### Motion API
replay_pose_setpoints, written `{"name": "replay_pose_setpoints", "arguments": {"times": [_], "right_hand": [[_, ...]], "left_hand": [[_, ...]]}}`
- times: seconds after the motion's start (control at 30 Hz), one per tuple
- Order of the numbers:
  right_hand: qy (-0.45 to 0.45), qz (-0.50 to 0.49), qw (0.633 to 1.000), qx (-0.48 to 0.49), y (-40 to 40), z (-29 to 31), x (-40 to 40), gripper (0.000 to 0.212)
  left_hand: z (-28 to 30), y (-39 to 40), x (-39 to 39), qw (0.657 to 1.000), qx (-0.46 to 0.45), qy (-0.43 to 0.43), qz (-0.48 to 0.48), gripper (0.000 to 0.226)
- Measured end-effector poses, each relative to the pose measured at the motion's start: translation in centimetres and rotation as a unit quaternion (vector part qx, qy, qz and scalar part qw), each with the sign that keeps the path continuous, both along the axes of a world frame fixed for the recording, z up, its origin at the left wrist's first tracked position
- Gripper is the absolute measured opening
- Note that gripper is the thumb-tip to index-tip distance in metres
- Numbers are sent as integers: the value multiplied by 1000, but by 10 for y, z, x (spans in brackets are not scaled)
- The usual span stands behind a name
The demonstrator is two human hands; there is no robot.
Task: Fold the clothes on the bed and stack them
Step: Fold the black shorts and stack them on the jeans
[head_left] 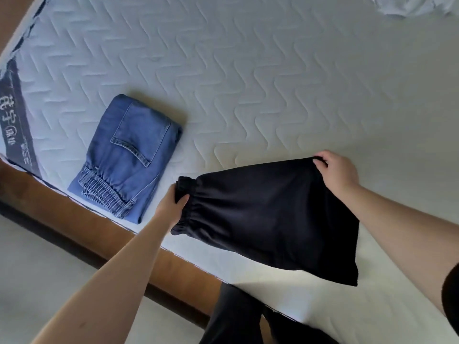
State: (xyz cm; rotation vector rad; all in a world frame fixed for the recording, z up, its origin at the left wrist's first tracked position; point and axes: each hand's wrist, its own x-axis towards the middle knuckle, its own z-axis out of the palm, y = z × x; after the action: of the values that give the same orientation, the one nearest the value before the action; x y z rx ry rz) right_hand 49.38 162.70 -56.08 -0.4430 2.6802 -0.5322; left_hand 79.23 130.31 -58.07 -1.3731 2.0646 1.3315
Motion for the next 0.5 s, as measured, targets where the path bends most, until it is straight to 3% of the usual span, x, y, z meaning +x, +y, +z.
{"name": "replay_pose_setpoints", "arguments": {"times": [0.07,0.23,0.37,0.5], "right_hand": [[-25,-3,1000,2,-15,-15,-8,24],[-199,-30,980,-11,-26,-31,-18,42],[-251,-32,967,18,3,-24,-15,46],[-259,-2,961,98,41,-16,-9,44]], "left_hand": [[-14,-17,-13,1000,-10,-13,-14,46],[-29,-31,-25,995,-71,-51,-55,60],[-19,-15,-35,977,-181,-30,-107,69],[-8,13,-53,941,-268,38,-205,62]]}}
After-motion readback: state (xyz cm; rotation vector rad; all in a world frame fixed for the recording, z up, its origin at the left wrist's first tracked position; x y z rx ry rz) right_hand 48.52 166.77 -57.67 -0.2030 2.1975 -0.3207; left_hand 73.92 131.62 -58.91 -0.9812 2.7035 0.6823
